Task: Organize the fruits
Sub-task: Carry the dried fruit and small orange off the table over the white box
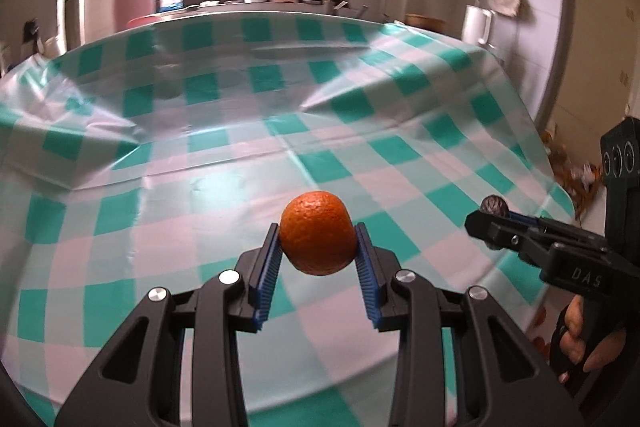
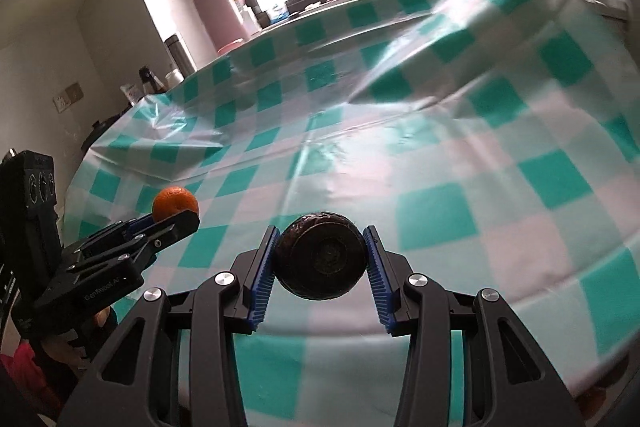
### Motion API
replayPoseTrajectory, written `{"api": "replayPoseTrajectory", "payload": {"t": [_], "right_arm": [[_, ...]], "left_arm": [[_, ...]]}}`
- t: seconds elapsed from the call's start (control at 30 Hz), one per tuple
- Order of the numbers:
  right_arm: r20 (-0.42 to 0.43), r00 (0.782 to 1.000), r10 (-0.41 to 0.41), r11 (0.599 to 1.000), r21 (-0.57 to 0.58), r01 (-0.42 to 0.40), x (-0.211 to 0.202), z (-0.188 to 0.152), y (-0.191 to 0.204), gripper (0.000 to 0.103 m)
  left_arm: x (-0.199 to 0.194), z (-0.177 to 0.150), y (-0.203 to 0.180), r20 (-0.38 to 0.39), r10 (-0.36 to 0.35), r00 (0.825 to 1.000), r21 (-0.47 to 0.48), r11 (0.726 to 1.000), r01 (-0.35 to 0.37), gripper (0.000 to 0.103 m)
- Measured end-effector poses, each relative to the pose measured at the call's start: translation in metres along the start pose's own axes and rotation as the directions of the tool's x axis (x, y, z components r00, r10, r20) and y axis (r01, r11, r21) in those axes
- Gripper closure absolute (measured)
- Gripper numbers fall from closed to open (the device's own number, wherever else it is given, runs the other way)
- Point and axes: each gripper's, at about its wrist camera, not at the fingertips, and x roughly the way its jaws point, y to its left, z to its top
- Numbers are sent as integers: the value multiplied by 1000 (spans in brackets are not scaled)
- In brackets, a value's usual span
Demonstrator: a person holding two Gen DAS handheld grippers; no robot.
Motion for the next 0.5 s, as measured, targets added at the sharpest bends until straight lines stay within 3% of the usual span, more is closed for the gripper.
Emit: {"api": "replayPoseTrajectory", "payload": {"t": [0.3,0.5], "right_arm": [[70,996,-54,994,99,47,-39,-17,-53,60],[131,986,-107,980,178,83,-72,-28,-92,60]], "left_arm": [[6,-9,-62,-44,-43,998,160,986,50,67],[10,-17,-115,-69,-97,993,285,952,113,67]]}}
